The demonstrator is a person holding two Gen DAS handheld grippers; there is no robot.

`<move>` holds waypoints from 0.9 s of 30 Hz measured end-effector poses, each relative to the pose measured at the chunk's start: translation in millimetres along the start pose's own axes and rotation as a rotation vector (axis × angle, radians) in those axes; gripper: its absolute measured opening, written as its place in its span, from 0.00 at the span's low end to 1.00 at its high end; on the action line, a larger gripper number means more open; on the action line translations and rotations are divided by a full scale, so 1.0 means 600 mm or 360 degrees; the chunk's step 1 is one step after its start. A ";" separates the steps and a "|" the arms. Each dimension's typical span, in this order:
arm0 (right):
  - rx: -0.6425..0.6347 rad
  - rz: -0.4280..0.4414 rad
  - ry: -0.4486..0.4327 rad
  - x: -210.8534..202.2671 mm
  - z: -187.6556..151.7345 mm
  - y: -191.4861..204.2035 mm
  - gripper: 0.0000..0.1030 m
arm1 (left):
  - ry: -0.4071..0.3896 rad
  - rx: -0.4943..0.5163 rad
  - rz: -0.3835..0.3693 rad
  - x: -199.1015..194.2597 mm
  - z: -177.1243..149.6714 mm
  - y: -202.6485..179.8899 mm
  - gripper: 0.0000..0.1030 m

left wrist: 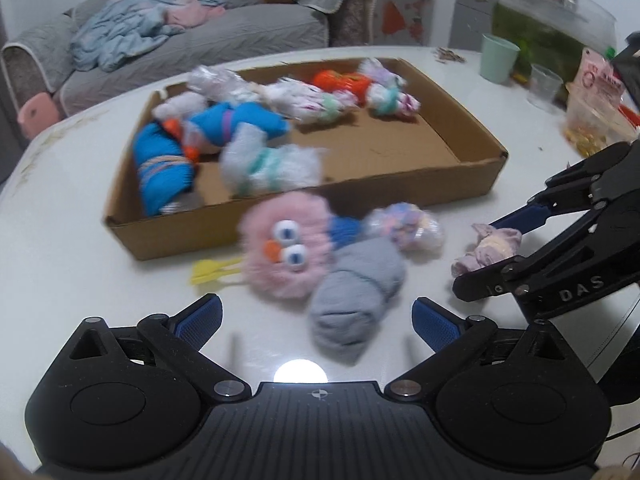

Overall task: Organize objects
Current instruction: 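Grasp the grey sock bundle with the left tool while the right grasps the lilac bundle, then carry both bundles over the tray and open both tools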

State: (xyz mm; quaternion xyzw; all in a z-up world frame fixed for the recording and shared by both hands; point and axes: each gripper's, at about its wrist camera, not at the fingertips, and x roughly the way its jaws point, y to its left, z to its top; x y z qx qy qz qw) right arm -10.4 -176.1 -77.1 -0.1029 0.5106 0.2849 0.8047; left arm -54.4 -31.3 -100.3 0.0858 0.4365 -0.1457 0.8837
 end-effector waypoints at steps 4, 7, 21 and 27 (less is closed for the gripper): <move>0.0026 -0.0009 -0.0009 -0.021 -0.004 -0.018 0.56 | 0.0043 0.0003 -0.0026 0.024 0.006 -0.016 0.72; 0.0094 -0.0016 -0.0046 -0.043 -0.001 -0.038 0.56 | 0.0065 0.0008 -0.0043 0.033 0.007 -0.022 0.53; 0.0012 0.0117 -0.0156 -0.107 0.015 -0.061 0.56 | -0.0023 0.0095 -0.0051 -0.071 -0.006 -0.019 0.43; -0.0294 0.0157 -0.0327 -0.151 0.024 -0.047 0.56 | -0.0192 0.0242 -0.0022 -0.147 0.032 0.002 0.43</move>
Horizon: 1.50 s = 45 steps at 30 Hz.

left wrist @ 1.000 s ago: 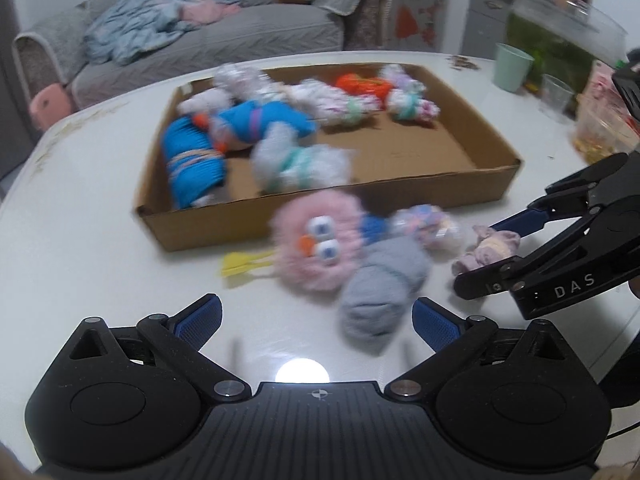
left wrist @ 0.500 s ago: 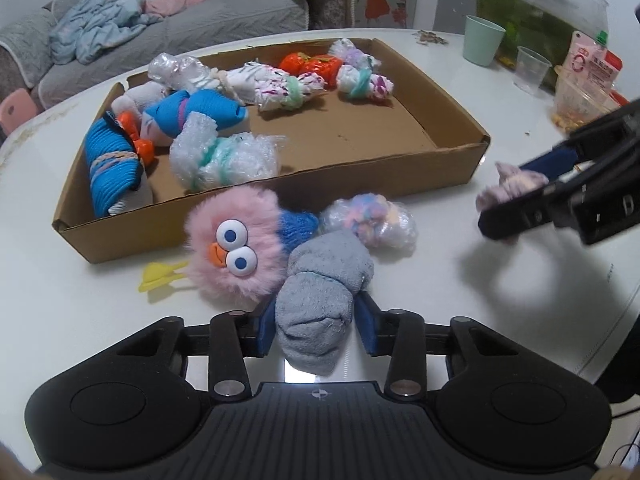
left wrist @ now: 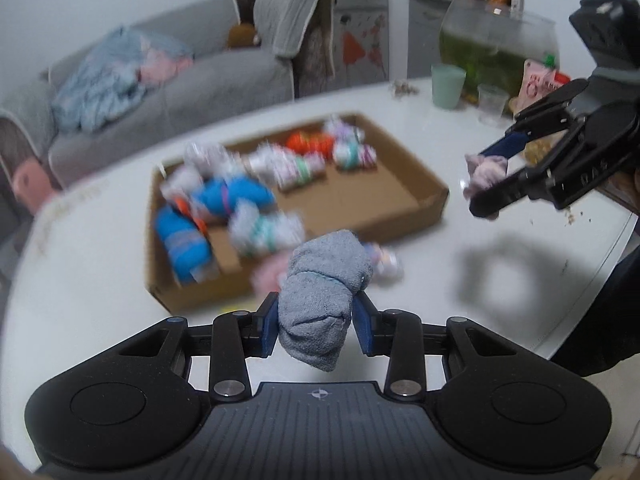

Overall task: Organize objects
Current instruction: 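Carry both bundles over the tray and open both tools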

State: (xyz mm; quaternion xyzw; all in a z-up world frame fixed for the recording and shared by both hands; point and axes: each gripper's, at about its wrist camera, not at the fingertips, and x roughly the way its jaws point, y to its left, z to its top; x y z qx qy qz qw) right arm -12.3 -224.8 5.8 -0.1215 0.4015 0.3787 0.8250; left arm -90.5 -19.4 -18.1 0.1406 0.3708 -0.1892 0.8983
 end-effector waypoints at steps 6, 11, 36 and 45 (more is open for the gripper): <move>-0.0085 -0.0027 -0.0202 -0.030 0.042 -0.012 0.56 | -0.0176 0.0033 0.0032 -0.021 0.089 0.010 0.43; -0.0245 -0.0084 -0.0273 -0.027 0.079 -0.033 0.56 | -0.0252 0.0064 0.0042 0.017 0.162 0.008 0.43; -0.0382 -0.0037 0.0024 0.124 0.090 -0.095 0.56 | 0.0059 0.0089 -0.0077 0.265 0.163 -0.014 0.43; -0.0380 -0.0017 0.0133 0.180 0.091 -0.116 0.56 | 0.0156 0.0067 -0.0037 0.323 0.148 -0.004 0.44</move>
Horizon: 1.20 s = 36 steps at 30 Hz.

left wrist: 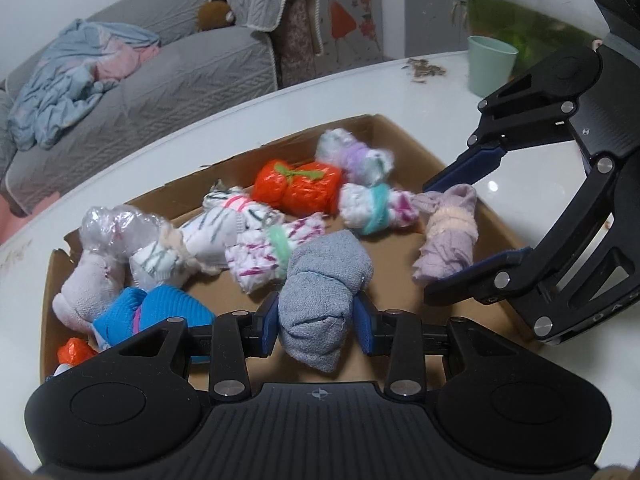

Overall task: Organize objects
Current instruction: 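Carry both bundles over the tray and open both tools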

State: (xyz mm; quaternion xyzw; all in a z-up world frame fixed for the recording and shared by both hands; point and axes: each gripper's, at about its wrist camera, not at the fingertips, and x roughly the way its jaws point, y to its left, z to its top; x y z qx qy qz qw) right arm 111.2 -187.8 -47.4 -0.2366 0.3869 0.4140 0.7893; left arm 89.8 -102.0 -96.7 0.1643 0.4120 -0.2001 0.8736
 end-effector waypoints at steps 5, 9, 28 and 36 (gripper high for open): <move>0.0020 -0.0019 0.0035 0.035 0.004 -0.015 0.56 | 0.0034 -0.0005 0.0051 0.023 0.002 0.013 0.44; 0.0030 -0.0040 0.0010 0.046 0.009 -0.022 0.56 | 0.0019 0.0001 0.0079 0.024 0.000 0.014 0.45; -0.0032 -0.0194 -0.0005 0.048 -0.001 -0.024 0.62 | 0.0000 -0.0039 0.0152 0.013 -0.009 0.003 0.53; -0.0047 -0.0197 -0.0005 0.042 -0.002 -0.024 0.64 | -0.0046 -0.0050 0.0131 -0.003 -0.002 0.003 0.56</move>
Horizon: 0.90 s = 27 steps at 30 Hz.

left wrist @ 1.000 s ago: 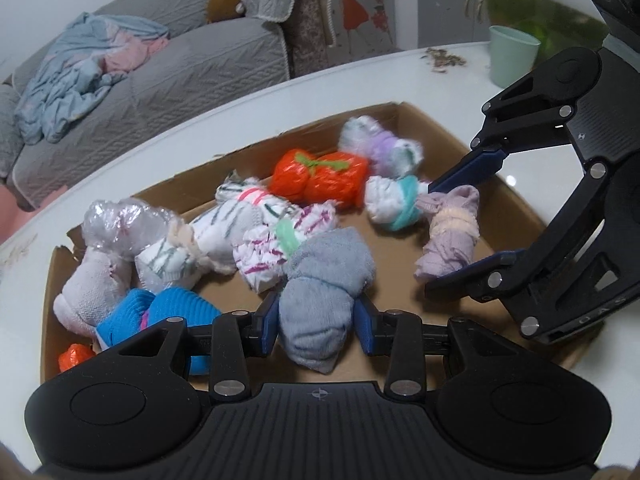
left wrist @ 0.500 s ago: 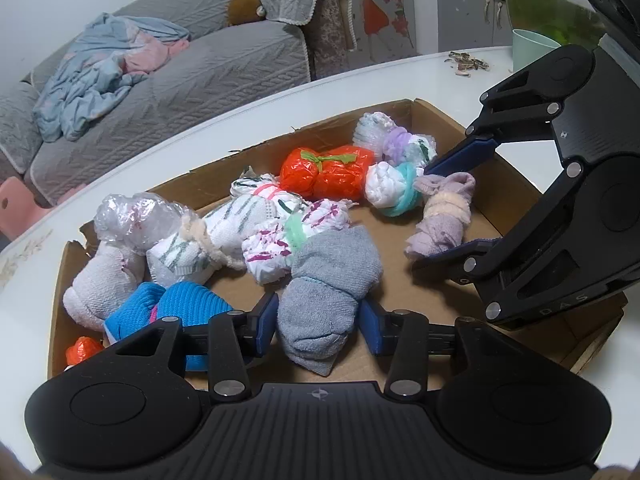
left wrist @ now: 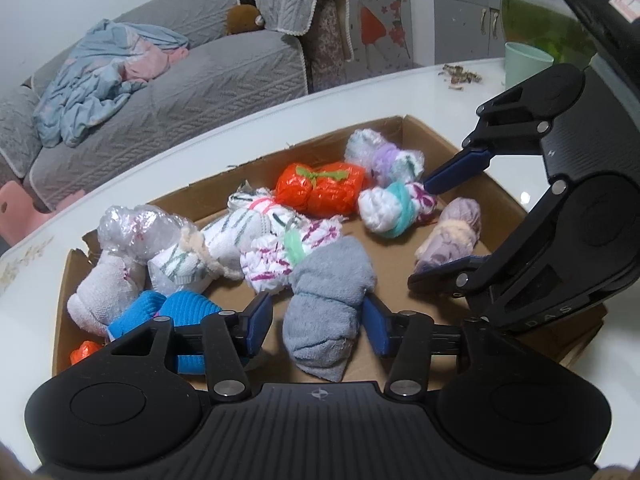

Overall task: Organize objects
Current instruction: 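Carry both bundles over the tray and open both tools, then grasp the pink fuzzy toy with the left tool while the right grasps the bubble-wrapped bundle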

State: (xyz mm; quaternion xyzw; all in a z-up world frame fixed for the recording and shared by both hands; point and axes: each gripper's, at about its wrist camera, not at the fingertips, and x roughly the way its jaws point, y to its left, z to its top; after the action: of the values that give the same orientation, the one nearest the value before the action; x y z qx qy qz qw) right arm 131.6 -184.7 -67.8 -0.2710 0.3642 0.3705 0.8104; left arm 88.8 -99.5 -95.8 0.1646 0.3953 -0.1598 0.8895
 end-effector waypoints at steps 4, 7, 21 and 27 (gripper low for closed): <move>0.0011 -0.0005 -0.0020 -0.015 0.001 -0.003 0.66 | -0.0045 -0.0009 -0.0002 -0.025 0.002 0.001 0.62; 0.0035 -0.0015 -0.0055 -0.038 0.002 -0.004 0.68 | -0.0111 -0.0039 -0.0004 -0.062 0.001 0.009 0.70; 0.0171 0.0027 -0.0152 -0.123 -0.003 0.040 0.71 | -0.0154 -0.0271 0.0095 -0.186 -0.087 0.086 0.80; 0.0294 0.0080 -0.0142 -0.152 -0.022 0.120 0.72 | -0.0092 -0.0317 0.0020 -0.193 -0.145 0.064 0.81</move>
State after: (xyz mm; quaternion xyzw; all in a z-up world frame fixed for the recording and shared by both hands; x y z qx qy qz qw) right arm 26.8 -189.2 -15.6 -0.1691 0.3671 0.3672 0.8377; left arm -25.5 -11.2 -56.9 0.0732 0.3822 -0.1188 0.9135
